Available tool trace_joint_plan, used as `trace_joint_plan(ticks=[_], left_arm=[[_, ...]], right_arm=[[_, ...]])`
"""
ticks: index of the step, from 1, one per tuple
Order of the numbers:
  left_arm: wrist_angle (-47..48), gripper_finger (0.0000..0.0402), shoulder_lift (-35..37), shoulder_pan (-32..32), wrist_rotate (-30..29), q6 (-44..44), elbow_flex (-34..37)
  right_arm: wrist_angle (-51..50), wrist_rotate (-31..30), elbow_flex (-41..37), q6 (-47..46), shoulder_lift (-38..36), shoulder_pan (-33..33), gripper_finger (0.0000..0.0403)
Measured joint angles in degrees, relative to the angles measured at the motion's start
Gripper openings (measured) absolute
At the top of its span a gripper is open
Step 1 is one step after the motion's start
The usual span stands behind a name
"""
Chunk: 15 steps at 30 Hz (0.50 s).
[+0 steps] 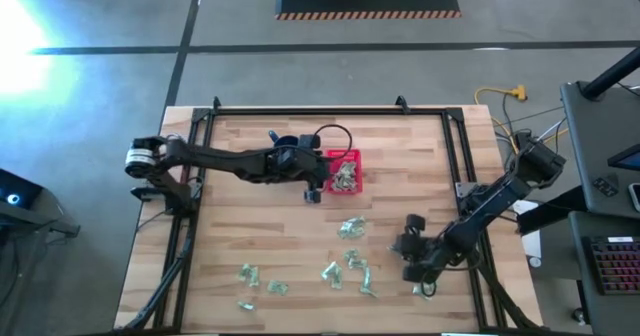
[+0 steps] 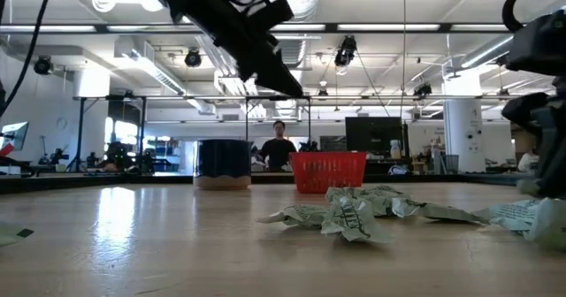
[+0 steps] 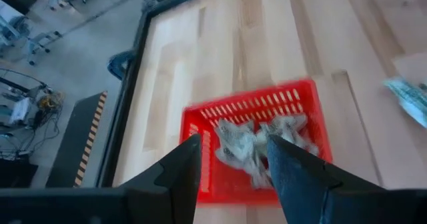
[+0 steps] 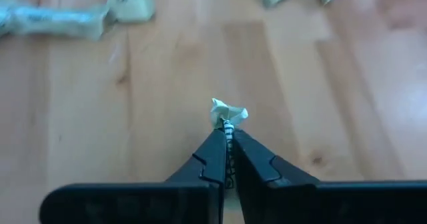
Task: Pick and place items into bin
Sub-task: Put the green stevia packet into the red bin
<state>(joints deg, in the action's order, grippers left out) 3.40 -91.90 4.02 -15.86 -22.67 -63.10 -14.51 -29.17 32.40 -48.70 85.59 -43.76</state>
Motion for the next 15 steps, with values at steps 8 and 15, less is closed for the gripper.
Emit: trace_joint_plan(ticks=[8, 15], left_arm=[[13.04, 0.0155, 9.16, -1.82, 0.03, 6.65, 0.30], [18.47, 0.0155, 18.51, -5.96, 0.07, 12.31, 4.50]], right_arm=[[1.15, -9.56, 1.44, 7.72, -0.60, 5.16, 0.0013], [10.83, -10.89, 3.49, 24.51, -0.64, 15.19, 0.0013]])
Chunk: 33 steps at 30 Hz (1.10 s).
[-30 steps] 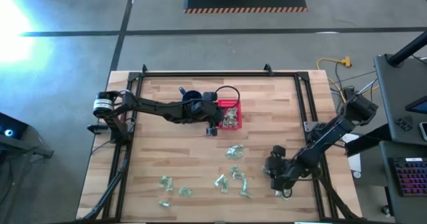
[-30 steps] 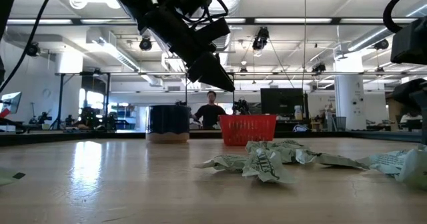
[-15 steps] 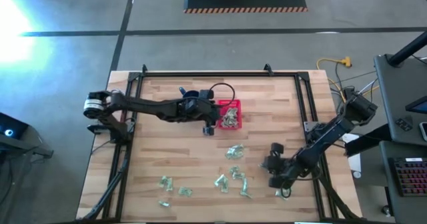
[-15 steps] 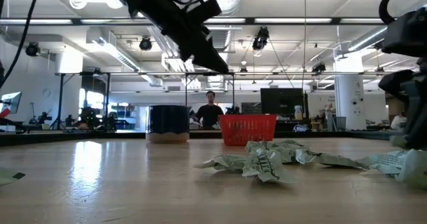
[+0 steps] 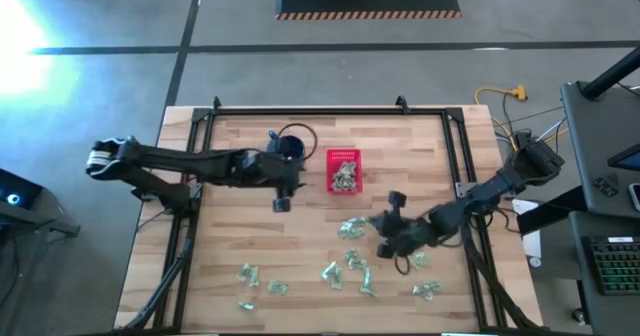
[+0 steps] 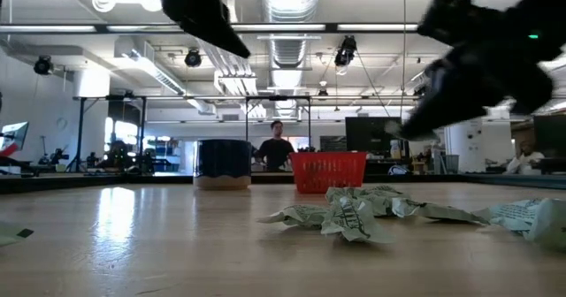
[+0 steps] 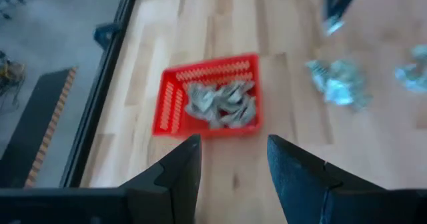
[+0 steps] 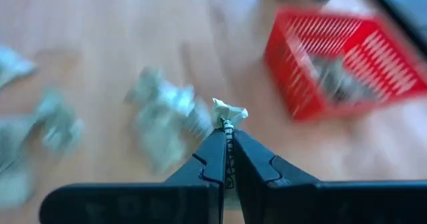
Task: Pick and place items into bin
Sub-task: Put the green stevia packet into the red bin
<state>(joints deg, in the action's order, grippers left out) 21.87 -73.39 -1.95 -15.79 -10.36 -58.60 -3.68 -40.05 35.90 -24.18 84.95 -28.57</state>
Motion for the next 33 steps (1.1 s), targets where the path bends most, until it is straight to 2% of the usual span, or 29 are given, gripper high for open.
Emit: trace_joint_plan(ticks=[3, 8, 14, 20, 23, 27, 33], left_arm=[[0.06, 0.0155, 3.63, -2.01, -0.02, 2.35, 2.79], [-0.89, 0.0155, 8.93, -5.10, -0.72, 6.08, 8.47], [-1.71, 0.0155, 13.45, -8.05, -1.22, 9.94, 15.01], [-3.96, 0.0155, 15.12, -11.05, -1.05, 10.19, 18.71], [-3.89, 0.0155, 14.93, -12.17, -0.98, 10.16, 18.89], [-3.86, 0.0155, 14.93, -12.75, -0.96, 10.06, 18.89], [-3.83, 0.0155, 14.93, -12.75, -0.96, 10.07, 18.89]], right_arm=[[6.78, 1.88, 0.67, 8.23, -0.02, 5.15, 0.0013], [13.34, 11.03, 2.50, 16.69, -0.10, 15.00, 0.0013], [13.50, 17.78, 4.75, 20.36, 0.34, 26.24, 0.0013], [13.31, 27.30, 4.81, 20.29, 0.35, 35.95, 0.0013], [13.20, 31.18, 4.79, 20.35, 0.67, 39.02, 0.0013], [12.70, 32.22, 4.77, 22.99, 0.68, 40.17, 0.0024], [12.48, 32.74, 4.77, 23.78, 0.68, 40.41, 0.0101]])
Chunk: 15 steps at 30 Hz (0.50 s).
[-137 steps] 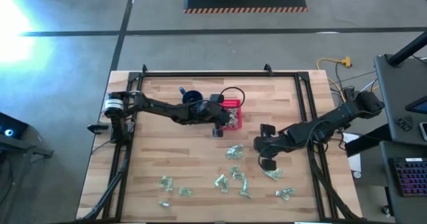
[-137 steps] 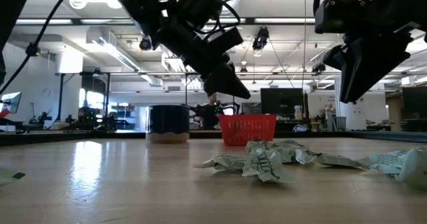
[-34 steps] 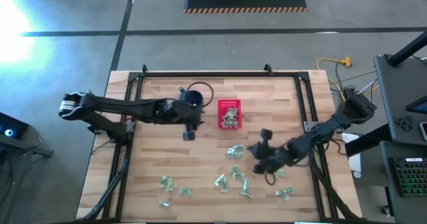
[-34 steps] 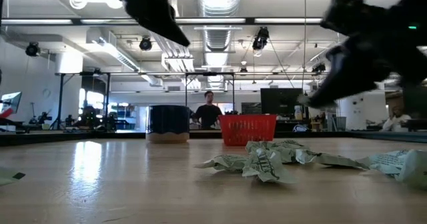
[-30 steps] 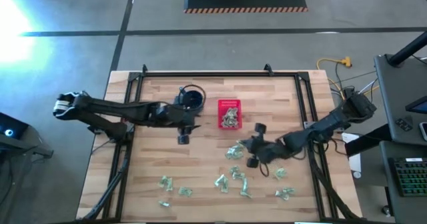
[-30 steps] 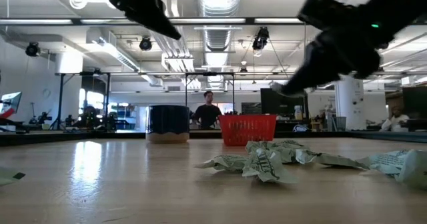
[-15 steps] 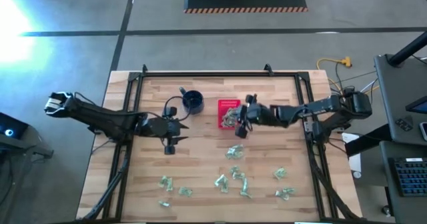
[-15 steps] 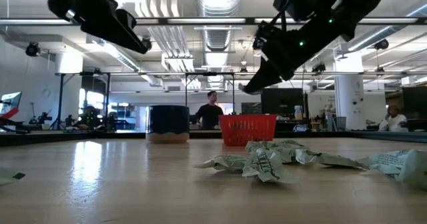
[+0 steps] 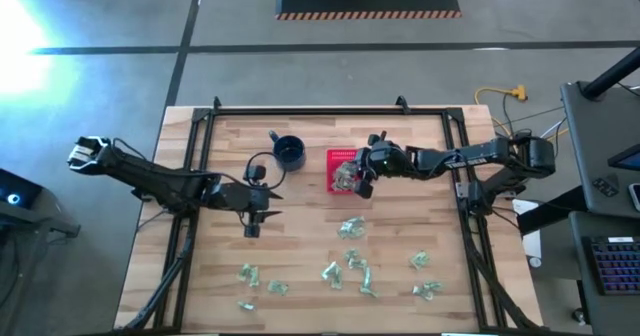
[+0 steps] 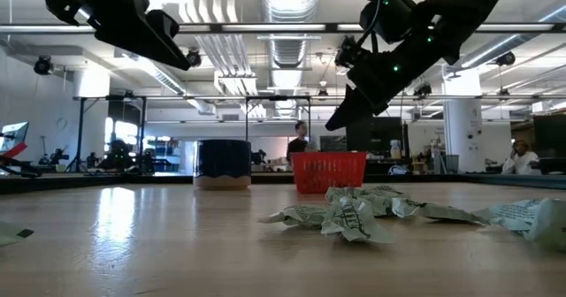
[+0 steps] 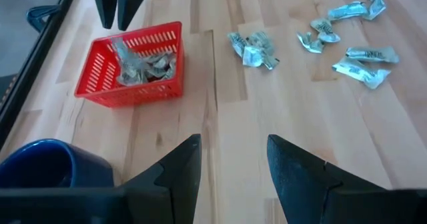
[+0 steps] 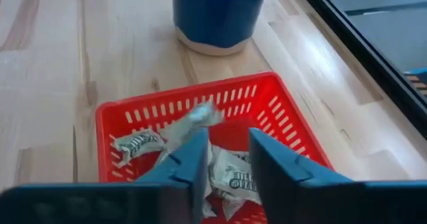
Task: Pick and place items into bin
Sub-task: Put the green stevia packet into the red bin
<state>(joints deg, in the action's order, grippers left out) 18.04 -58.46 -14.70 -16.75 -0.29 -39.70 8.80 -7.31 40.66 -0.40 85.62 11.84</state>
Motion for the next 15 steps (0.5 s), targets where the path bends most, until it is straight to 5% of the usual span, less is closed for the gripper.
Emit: trace_joint_plan(ticks=[7, 15], left_arm=[[0.59, 0.0155, 0.00, -0.01, 6.01, 1.90, 1.67], [0.64, 0.0155, -3.32, -5.04, 15.57, 13.99, 5.54]], right_arm=[[0.55, 1.28, 0.00, 2.81, 0.00, -0.47, 0.0169], [0.46, 12.55, -0.02, 10.46, -0.02, -3.04, 0.0176]])
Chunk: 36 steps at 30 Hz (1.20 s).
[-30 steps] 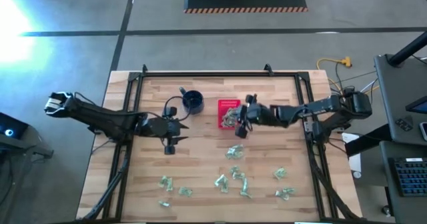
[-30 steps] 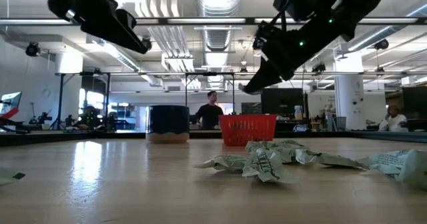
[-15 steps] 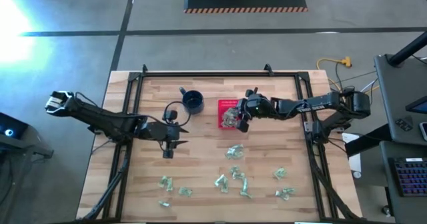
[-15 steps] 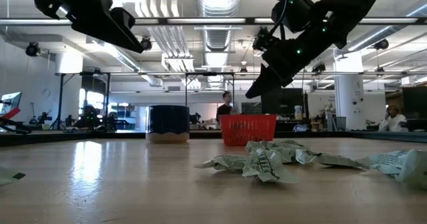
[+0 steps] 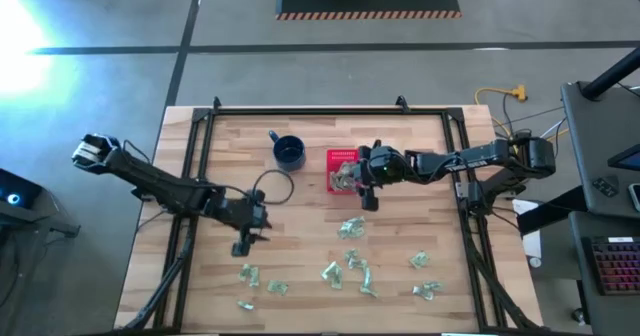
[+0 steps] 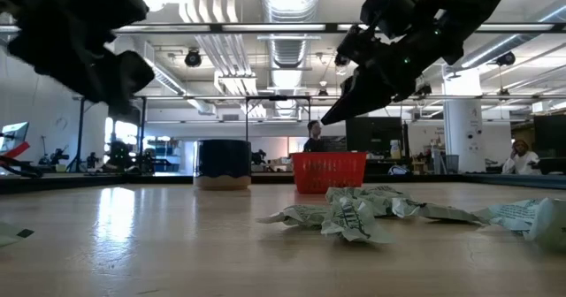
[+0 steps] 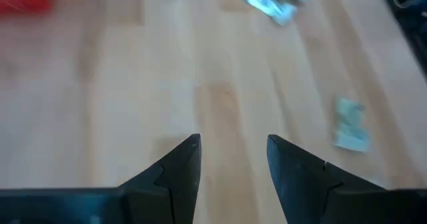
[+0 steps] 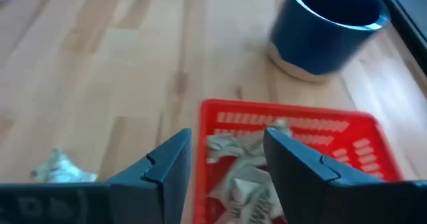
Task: Pick and place items into bin
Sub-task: Put the green stevia packet into the red bin
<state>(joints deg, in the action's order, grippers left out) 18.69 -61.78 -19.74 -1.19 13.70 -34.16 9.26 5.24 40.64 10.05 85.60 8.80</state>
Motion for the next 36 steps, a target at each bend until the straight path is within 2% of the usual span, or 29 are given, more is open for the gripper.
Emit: trace_joint_plan(ticks=[10, 15, 18, 21, 28, 36], left_arm=[[1.58, 0.0155, -6.32, -12.68, 0.07, 22.70, -0.64], [2.41, 0.0155, -9.81, -16.91, 0.04, 32.07, -2.61], [6.85, 0.0155, -12.61, -18.41, 0.03, 36.18, -5.14], [11.33, 0.0155, -15.48, -19.52, -0.01, 38.67, -7.58], [13.64, 0.0155, -19.92, -20.51, 0.13, 39.76, -11.46], [14.05, 0.0155, -22.14, -20.58, 1.14, 40.47, -11.27]], right_arm=[[0.04, 0.90, -0.04, 3.18, 0.00, -2.29, 0.0158], [0.04, 0.91, -0.04, 3.16, 0.00, -2.29, 0.0151], [0.04, 0.91, -0.04, 3.05, 0.00, -2.29, 0.0148], [0.14, 1.05, -0.14, 2.86, 0.00, -2.29, 0.0149], [0.01, 1.26, -0.78, 2.35, 0.00, -2.29, 0.0148], [0.01, 1.26, -1.45, 2.02, 0.00, -2.53, 0.0143]])
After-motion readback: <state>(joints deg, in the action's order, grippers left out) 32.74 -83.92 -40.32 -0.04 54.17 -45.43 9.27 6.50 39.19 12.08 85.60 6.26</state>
